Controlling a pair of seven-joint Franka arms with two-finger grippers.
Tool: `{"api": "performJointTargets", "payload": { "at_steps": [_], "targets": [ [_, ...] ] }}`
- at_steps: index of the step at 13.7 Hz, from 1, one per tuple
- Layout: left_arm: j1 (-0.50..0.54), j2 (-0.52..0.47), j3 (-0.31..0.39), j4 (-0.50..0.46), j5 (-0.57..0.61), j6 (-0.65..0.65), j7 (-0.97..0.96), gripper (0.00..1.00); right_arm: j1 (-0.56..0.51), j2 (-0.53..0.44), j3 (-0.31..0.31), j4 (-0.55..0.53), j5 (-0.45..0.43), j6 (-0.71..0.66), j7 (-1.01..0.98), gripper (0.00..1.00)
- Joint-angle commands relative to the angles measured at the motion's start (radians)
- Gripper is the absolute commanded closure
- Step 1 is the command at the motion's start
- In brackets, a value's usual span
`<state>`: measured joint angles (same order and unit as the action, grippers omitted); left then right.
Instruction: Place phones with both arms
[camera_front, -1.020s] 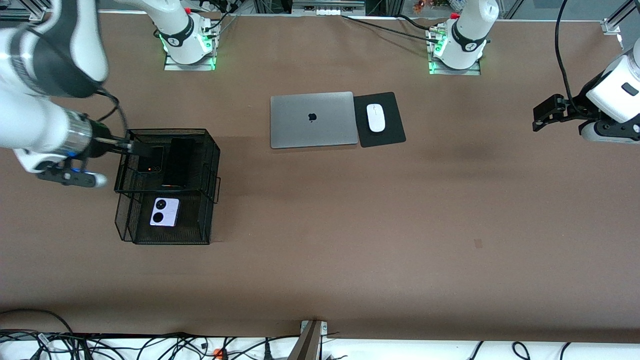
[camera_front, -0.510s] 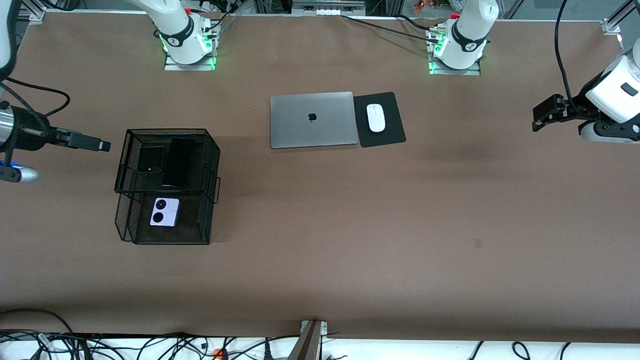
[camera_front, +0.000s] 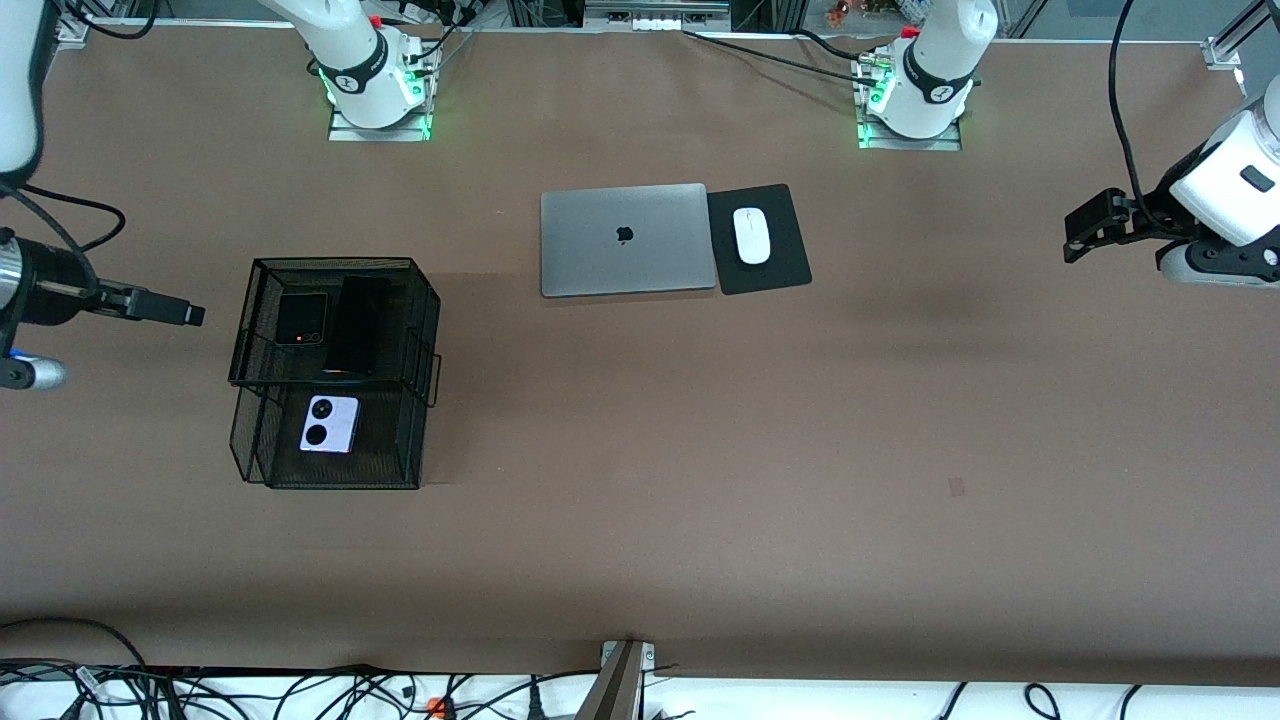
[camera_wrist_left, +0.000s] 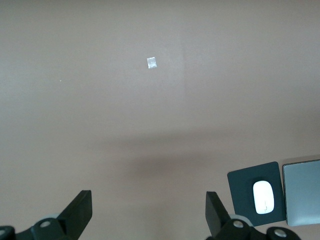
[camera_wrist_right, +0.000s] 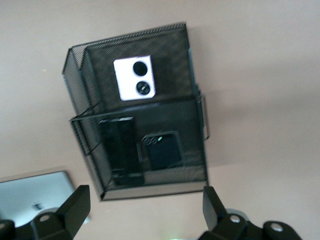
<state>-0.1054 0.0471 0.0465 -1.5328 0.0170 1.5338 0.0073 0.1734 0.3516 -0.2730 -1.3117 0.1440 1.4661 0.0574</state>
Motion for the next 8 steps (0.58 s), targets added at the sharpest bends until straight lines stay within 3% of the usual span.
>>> {"api": "performJointTargets", "payload": {
  "at_steps": [1,5,8],
  "targets": [
    [0.004,0.004,-0.005,0.017,-0.009,-0.007,0.008,0.00,-0.141,-0.032,0.208,-0.017,-0.118,0.048,0.002,0.02],
    [0.004,0.002,-0.005,0.017,-0.011,-0.011,0.002,0.00,-0.143,-0.161,0.209,-0.269,-0.121,0.256,-0.008,0.01],
    [0.006,0.002,-0.005,0.017,-0.011,-0.030,0.005,0.00,-0.138,-0.161,0.207,-0.264,-0.129,0.252,-0.011,0.00]
  ]
}}
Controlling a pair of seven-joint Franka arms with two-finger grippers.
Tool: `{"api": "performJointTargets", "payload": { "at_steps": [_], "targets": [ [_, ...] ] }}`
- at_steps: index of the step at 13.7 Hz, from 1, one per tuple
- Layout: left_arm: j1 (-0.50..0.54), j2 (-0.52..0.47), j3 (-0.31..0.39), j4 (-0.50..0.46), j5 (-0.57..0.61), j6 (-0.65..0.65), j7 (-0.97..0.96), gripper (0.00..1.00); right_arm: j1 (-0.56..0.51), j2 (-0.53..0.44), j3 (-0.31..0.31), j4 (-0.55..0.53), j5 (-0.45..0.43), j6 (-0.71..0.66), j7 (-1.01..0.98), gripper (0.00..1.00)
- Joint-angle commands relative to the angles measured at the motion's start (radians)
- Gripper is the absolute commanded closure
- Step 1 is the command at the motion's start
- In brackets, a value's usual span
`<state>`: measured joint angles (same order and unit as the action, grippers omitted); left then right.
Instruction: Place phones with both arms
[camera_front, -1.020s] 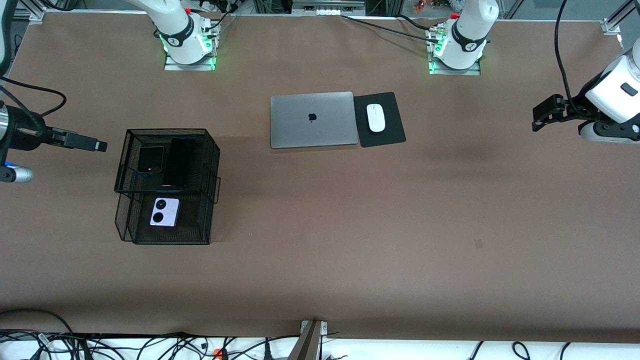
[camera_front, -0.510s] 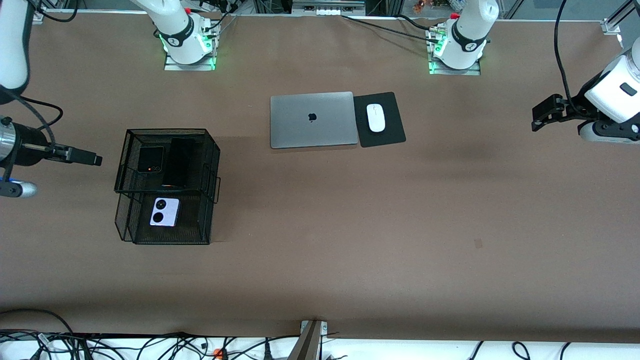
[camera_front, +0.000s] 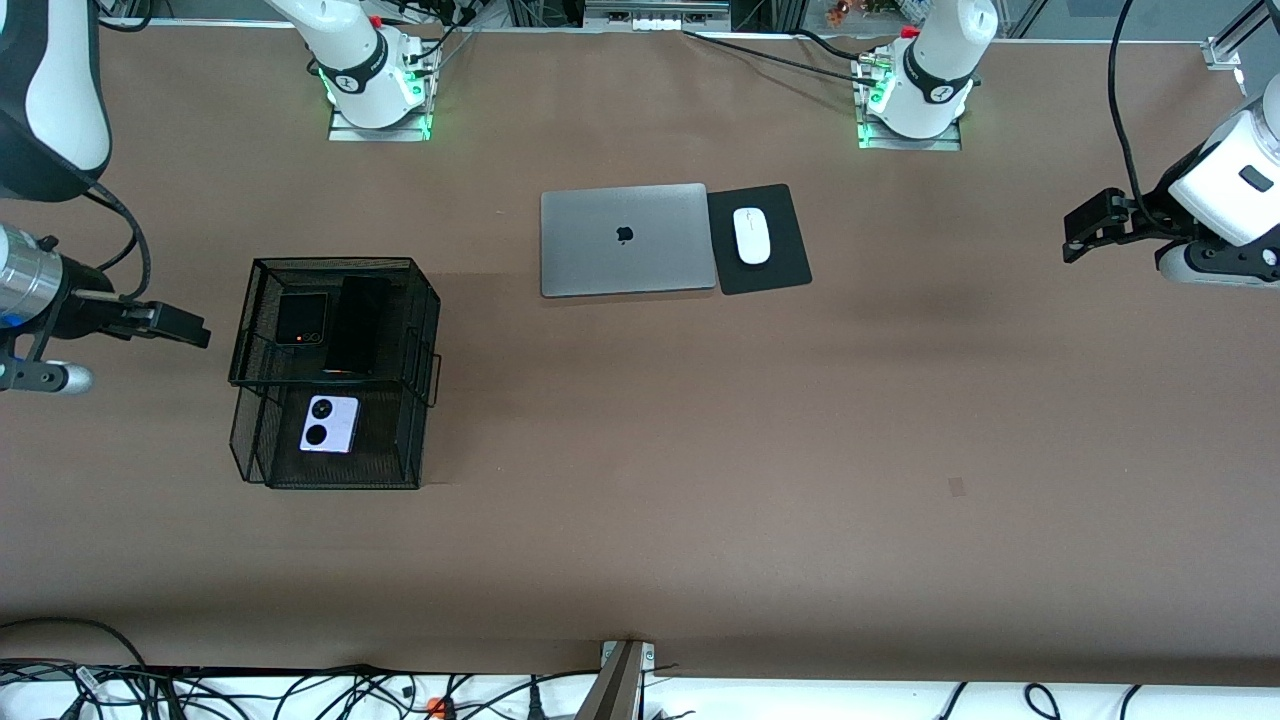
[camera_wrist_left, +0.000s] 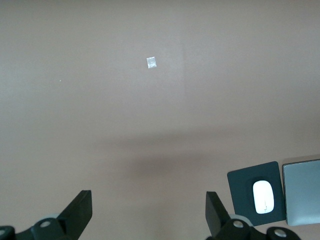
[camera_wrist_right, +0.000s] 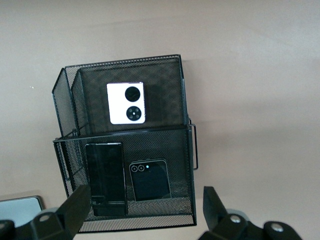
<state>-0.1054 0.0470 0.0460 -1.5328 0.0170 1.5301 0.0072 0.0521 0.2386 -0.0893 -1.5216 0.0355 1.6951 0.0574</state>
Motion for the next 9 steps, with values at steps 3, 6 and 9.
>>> {"api": "performJointTargets", "payload": {
  "at_steps": [3,6,9],
  "targets": [
    [0.004,0.002,-0.006,0.016,-0.015,-0.036,0.002,0.00,-0.015,-0.041,0.025,-0.052,-0.019,0.023,-0.001,0.00],
    [0.000,0.001,-0.006,0.016,-0.015,-0.044,0.000,0.00,-0.023,-0.038,0.020,-0.052,-0.010,0.021,-0.007,0.00],
    [0.000,0.001,-0.006,0.017,-0.015,-0.044,0.004,0.00,-0.024,-0.036,0.020,-0.034,-0.009,0.018,-0.004,0.00]
  ]
}}
